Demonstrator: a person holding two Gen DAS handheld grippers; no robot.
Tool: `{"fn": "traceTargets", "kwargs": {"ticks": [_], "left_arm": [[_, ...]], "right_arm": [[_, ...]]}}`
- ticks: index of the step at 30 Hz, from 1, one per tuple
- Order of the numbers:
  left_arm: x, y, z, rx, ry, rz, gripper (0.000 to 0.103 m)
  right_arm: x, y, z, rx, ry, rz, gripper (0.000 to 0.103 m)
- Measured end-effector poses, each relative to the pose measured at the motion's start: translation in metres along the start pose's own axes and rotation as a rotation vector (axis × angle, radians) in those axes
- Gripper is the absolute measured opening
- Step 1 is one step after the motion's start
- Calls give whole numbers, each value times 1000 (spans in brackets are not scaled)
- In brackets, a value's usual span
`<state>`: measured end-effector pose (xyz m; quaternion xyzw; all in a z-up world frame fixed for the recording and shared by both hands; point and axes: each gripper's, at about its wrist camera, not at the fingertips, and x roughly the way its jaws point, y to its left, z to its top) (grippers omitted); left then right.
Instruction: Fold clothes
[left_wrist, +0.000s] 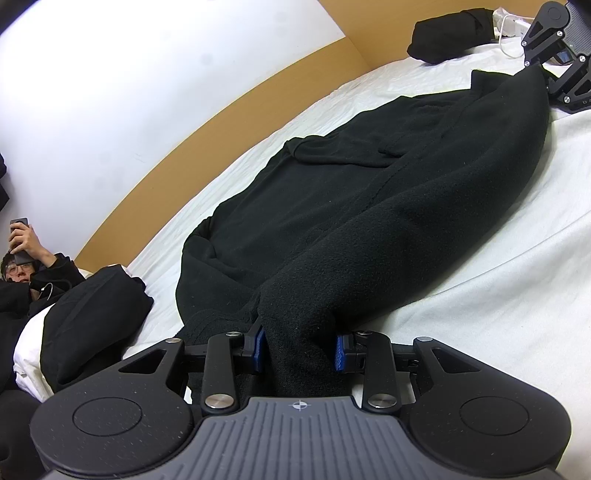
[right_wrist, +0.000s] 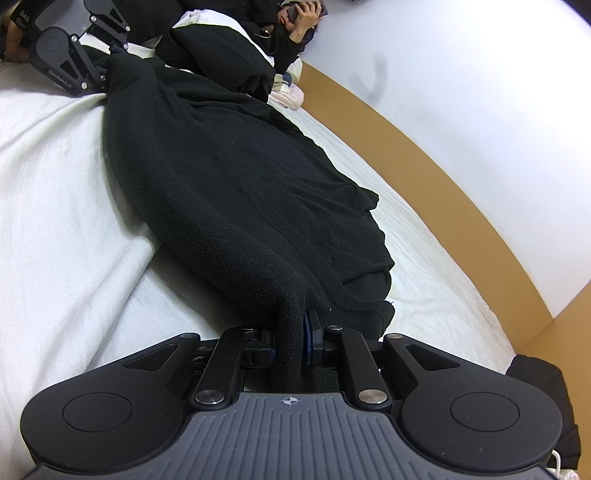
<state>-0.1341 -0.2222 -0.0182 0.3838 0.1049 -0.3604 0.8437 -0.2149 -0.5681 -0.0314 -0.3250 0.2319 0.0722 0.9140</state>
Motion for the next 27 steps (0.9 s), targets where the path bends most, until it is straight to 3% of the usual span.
{"fn": "traceTargets", "kwargs": {"ticks": [6, 11, 16, 20, 27], "left_arm": [[0, 1, 0, -6, 0, -4, 34], [-5, -9, 1, 47, -22, 46, 32], [-17, 5, 5, -40, -47, 26, 26], [-31, 5, 9, 1, -63, 19, 23], [-67, 15, 19, -60, -131, 31, 20]], "right_arm": [[1, -33, 4, 24, -2, 21, 13], [-1, -61, 8, 57, -19, 47, 13], [-15, -85, 12, 93, -77, 31, 10], [-26, -99, 12, 110, -109, 29, 8], [-61, -124, 12, 160, -222, 51, 6]]}}
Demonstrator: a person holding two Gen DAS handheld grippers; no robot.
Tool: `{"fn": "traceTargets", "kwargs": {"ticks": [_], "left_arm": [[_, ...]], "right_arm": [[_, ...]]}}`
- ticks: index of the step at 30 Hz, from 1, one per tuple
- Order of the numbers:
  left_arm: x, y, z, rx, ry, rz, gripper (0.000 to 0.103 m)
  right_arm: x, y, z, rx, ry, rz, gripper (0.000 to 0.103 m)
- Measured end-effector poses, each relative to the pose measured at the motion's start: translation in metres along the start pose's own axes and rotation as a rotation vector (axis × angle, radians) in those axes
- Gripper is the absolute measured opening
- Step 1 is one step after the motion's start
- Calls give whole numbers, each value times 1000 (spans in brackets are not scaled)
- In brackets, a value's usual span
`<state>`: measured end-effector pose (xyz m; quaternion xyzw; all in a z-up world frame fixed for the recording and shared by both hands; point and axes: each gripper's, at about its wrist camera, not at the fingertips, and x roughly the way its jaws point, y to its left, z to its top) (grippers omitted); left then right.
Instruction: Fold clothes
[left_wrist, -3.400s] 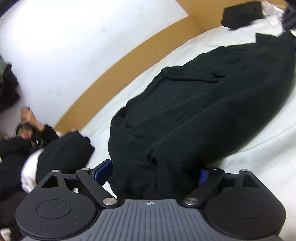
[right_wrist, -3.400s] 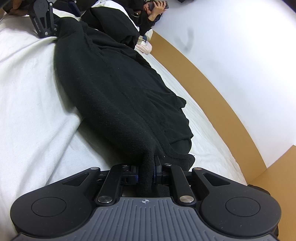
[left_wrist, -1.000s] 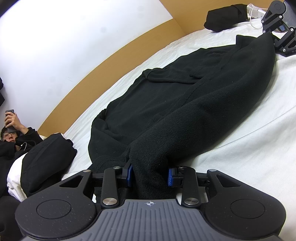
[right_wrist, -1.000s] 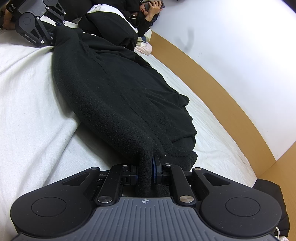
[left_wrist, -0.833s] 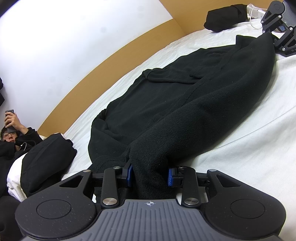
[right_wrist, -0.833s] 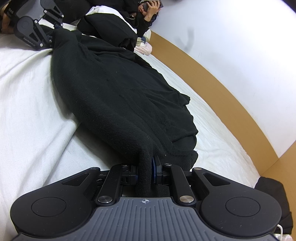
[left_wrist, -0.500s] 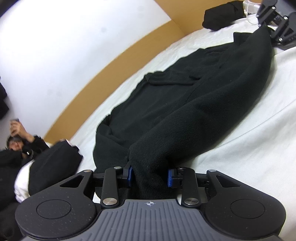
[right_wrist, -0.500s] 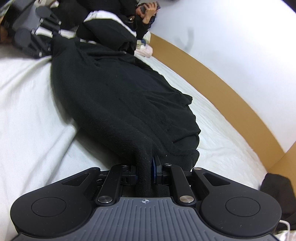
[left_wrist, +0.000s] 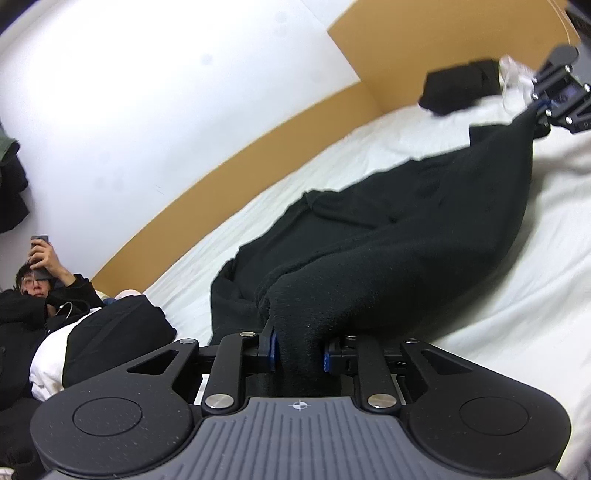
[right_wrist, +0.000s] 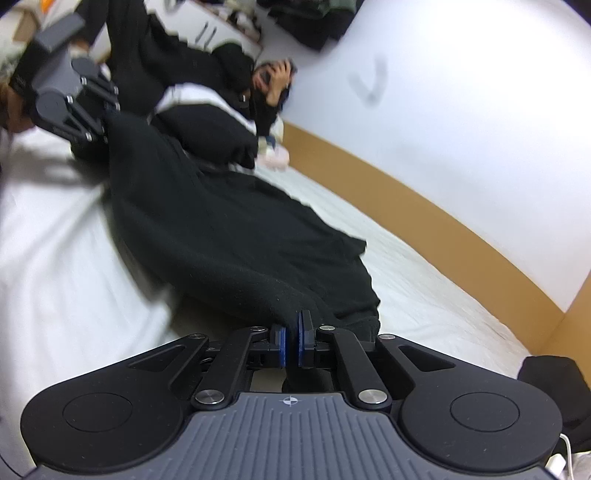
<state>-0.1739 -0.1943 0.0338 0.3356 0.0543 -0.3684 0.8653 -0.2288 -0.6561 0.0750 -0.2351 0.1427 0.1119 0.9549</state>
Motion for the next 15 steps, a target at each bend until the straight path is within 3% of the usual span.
{"fn": "traceTargets", "kwargs": {"ticks": [6, 8, 12, 15], "left_arm": [[-36, 1, 12, -49, -42, -2, 20], [-41, 2, 15, -55, -53, -11, 20], [-32, 6, 14, -68, -27, -19, 20], [-24, 2, 11, -30, 3, -32, 20]], "right_arm": [[-37, -21, -1, 124, -107, 44, 4], [-44, -30, -8, 182, -139, 22, 4], [-34, -25, -13, 176, -58, 11, 4], [-22, -6, -21, 114, 33, 96, 6]]}}
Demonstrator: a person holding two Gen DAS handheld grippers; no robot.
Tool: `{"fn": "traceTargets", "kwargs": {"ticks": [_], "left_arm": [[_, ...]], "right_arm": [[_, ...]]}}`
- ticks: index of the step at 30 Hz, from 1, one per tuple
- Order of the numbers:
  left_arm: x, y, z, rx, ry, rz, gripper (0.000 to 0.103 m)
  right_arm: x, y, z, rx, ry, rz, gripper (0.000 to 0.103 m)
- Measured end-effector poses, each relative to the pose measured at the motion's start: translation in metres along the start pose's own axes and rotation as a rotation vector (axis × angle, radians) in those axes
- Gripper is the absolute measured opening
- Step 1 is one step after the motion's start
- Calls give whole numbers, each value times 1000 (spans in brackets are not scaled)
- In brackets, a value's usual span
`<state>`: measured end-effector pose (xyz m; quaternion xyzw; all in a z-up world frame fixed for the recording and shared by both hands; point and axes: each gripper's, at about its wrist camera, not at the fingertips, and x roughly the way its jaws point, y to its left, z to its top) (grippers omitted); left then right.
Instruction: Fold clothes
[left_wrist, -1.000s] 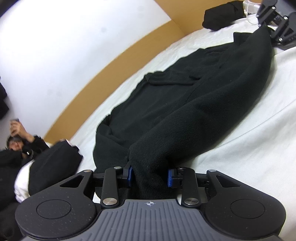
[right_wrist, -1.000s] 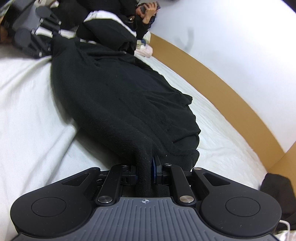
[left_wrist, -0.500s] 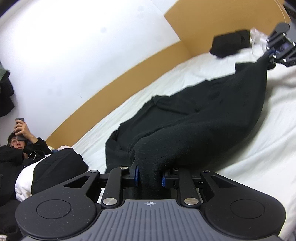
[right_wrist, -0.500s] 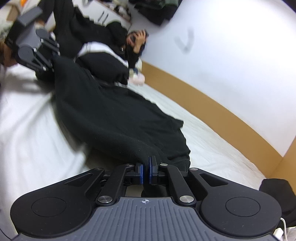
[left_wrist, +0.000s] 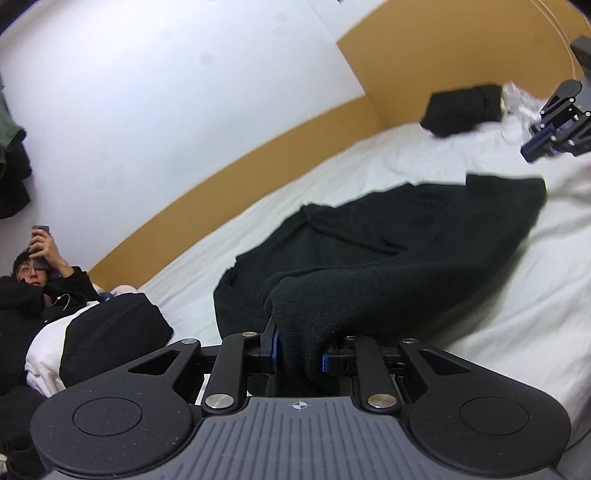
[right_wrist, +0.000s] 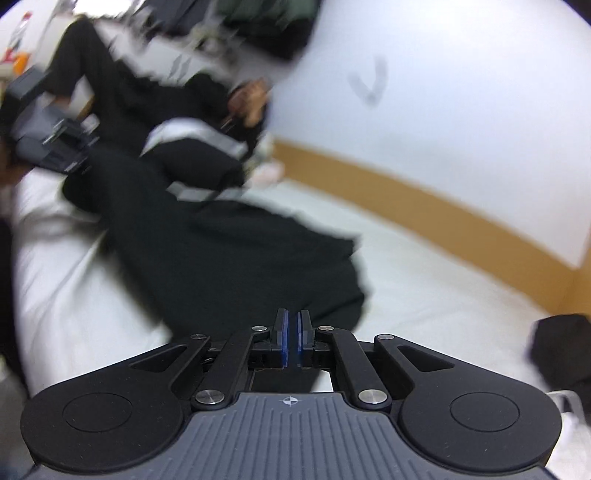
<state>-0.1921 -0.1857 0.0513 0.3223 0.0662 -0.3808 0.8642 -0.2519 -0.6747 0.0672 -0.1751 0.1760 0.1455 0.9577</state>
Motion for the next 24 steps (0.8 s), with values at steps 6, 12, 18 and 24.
{"fn": "traceTargets", "kwargs": {"ticks": [6, 12, 18, 24], "left_arm": [[4, -4, -4, 50, 15, -3, 22], [6, -2, -6, 56, 9, -17, 24], [9, 0, -11, 16, -5, -18, 24], [5, -2, -17, -12, -27, -24, 21]], "right_arm": [[20, 31, -13, -216, 116, 2, 42], [36, 52, -15, -334, 135, -63, 45], [59, 69, -26, -388, 168, -140, 29], [58, 71, -29, -335, 142, -221, 3]]}}
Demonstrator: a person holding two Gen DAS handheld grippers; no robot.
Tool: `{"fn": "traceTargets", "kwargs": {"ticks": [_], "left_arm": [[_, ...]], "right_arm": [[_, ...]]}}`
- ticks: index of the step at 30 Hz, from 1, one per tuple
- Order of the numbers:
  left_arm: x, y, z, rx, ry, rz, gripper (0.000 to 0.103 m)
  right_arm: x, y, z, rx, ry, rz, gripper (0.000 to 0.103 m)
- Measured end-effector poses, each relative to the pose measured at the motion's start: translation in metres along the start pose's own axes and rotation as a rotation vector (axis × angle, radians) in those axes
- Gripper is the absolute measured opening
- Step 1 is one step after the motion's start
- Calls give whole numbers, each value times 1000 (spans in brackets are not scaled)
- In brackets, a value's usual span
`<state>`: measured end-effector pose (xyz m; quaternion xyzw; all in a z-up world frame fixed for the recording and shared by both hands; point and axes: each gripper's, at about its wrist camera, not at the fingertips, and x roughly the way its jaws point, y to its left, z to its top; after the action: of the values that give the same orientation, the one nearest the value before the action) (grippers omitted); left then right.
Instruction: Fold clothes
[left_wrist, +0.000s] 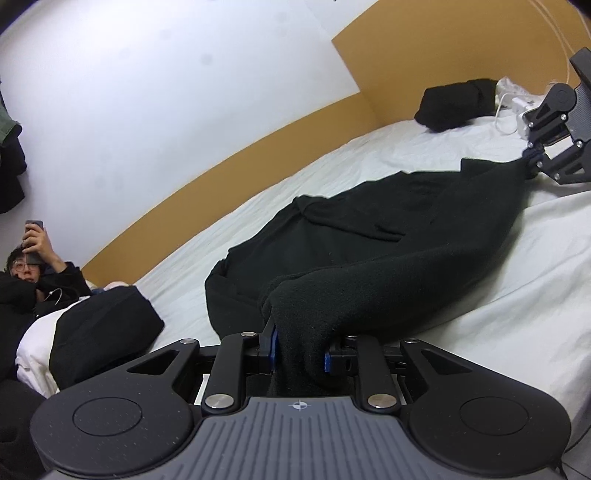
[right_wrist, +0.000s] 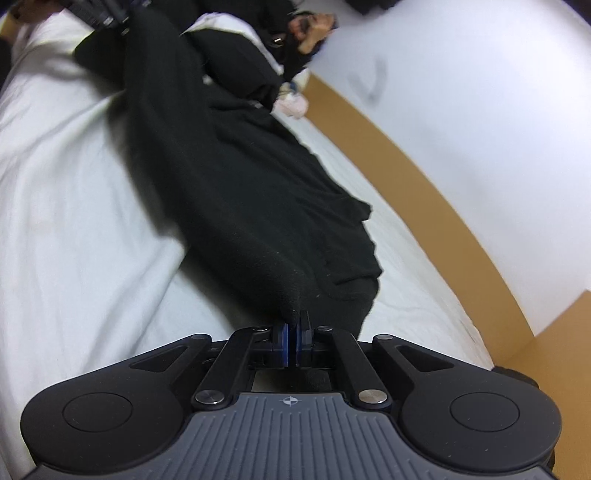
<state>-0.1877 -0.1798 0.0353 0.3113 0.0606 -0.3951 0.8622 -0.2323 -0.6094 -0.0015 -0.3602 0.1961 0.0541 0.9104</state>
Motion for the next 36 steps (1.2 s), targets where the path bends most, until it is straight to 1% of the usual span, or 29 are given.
{"fn": "traceTargets", "kwargs": {"ticks": [3, 5, 8, 10, 12, 13, 16, 18, 20, 23, 25, 28, 29, 30, 31, 33, 34, 35, 36], "left_arm": [[-13, 2, 7, 30, -35, -21, 21], [-23, 7, 14, 43, -60, -31, 20], [-36, 15, 20, 29, -81, -51, 21], [-42, 17, 19, 36, -85, -55, 21], [-47, 17, 17, 55, -77, -67, 21], [-50, 17, 15, 68, -69, -81, 21], [-58, 14, 12, 157, -28, -134, 21], [-58, 17, 15, 238, 19, -200, 21], [-51, 23, 23, 309, 54, -270, 22], [-32, 45, 47, 341, 115, -371, 23], [-14, 63, 67, 351, 159, -434, 25], [23, 92, 94, 334, 236, -486, 30], [38, 101, 101, 323, 283, -516, 36], [53, 109, 106, 312, 329, -542, 44], [70, 116, 109, 303, 363, -540, 51], [103, 128, 114, 285, 429, -533, 58], [120, 133, 113, 264, 450, -503, 59], [134, 137, 111, 245, 459, -476, 63], [147, 140, 110, 221, 459, -447, 71]], "right_arm": [[-20, -2, -1, 58, -65, -41, 3], [-33, -4, 1, 96, -92, -69, 3], [-41, -4, 2, 145, -79, -72, 3], [-43, 1, 0, 148, -80, -82, 3], [-45, 3, 0, 149, -67, -58, 3], [-50, 4, 2, 140, -68, -61, 3], [-74, -5, 8, 123, -68, -30, 3], [-83, -13, 12, 102, -51, 1, 3], [-83, -21, 19, 55, -31, 26, 3], [-62, -32, 37, -15, -1, 53, 3], [-42, -46, 50, -11, 10, 87, 3], [-14, -65, 67, 0, 26, 114, 3], [-5, -72, 70, 8, 33, 117, 3], [5, -78, 74, 18, 43, 122, 3], [17, -82, 77, 30, 63, 131, 3], [35, -89, 75, 59, 97, 152, 3], [46, -90, 73, 76, 115, 158, 4], [54, -90, 70, 89, 130, 151, 4], [62, -89, 66, 102, 145, 140, 5]]}}
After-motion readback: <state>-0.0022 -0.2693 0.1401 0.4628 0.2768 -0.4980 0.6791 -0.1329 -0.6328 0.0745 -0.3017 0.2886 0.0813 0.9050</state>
